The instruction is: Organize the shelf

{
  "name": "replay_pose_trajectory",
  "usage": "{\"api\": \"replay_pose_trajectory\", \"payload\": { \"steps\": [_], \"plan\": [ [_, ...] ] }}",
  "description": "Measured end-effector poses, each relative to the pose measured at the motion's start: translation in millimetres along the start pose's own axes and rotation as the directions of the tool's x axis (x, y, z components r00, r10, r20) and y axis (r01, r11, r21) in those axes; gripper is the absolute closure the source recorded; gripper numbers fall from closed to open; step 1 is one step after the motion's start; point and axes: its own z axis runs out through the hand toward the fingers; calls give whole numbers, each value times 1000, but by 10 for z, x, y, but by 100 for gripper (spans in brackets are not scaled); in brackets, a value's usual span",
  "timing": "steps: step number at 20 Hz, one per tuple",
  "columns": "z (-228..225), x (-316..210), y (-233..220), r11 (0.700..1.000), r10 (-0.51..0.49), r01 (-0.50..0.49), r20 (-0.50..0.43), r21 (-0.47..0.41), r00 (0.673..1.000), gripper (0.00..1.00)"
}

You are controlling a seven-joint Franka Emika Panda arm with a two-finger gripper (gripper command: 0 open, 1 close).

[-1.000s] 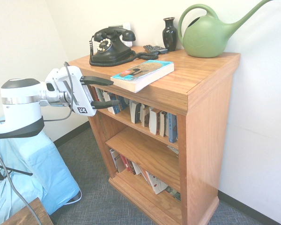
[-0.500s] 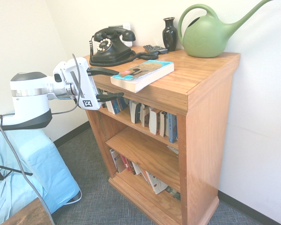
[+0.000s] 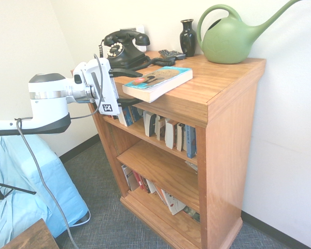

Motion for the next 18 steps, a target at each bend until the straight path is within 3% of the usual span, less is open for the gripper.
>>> {"api": "replay_pose_trajectory", "payload": {
  "steps": [3,4,18],
  "plan": [
    [49,29,6,1000,6,-6,11,-14,1000,0],
    [71,44,14,1000,7,-7,12,-19,1000,100],
    [181,78,42,999,3,-2,30,-32,1000,100]
  ]
}}
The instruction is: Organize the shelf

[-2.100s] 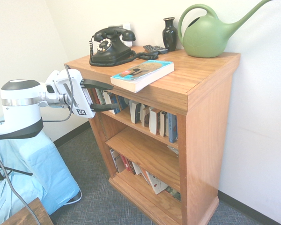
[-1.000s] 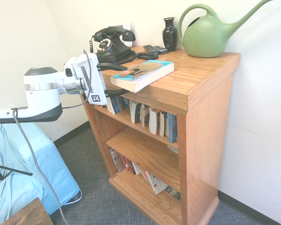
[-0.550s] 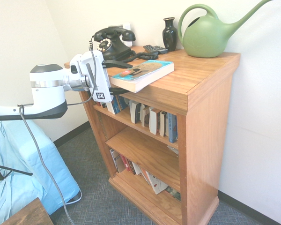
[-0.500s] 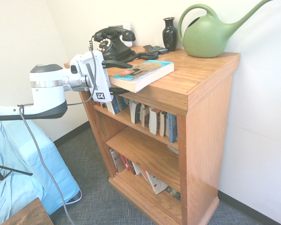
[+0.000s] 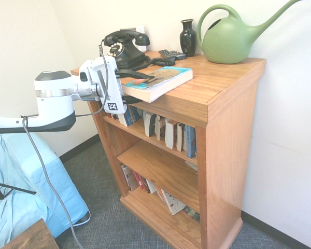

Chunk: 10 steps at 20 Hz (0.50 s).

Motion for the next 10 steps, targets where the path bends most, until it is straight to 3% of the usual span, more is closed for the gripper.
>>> {"api": "replay_pose_trajectory", "payload": {
  "steps": [10],
  "plan": [
    [16,-13,-37,1000,-2,2,13,5,1000,100]
  ]
}}
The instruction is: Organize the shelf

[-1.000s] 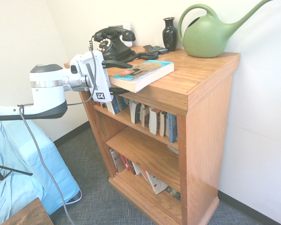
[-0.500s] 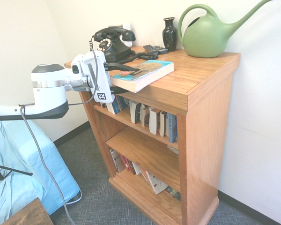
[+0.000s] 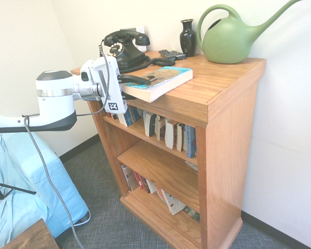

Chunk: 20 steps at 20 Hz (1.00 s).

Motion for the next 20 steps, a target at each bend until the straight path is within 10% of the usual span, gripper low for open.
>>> {"api": "replay_pose_trajectory", "payload": {
  "steps": [13,20],
  "plan": [
    [-89,117,245,983,177,-179,82,25,981,100],
    [-572,318,1130,863,429,-478,264,163,864,100]
  ]
}}
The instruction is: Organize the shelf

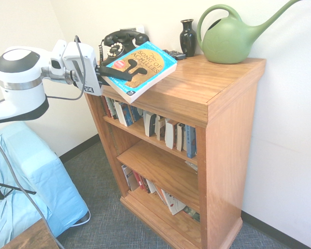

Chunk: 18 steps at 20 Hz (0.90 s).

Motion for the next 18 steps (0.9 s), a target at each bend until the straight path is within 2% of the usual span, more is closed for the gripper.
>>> {"api": "replay_pose_trajectory", "payload": {
  "steps": [4,9,13,18],
  "plan": [
    [-213,-195,369,992,84,-91,92,82,992,100],
    [-646,-589,721,963,148,-188,204,193,968,100],
    [-961,-914,875,938,156,-231,280,259,947,100],
    [-977,-1274,810,912,136,-264,376,314,917,100]
  ]
}}
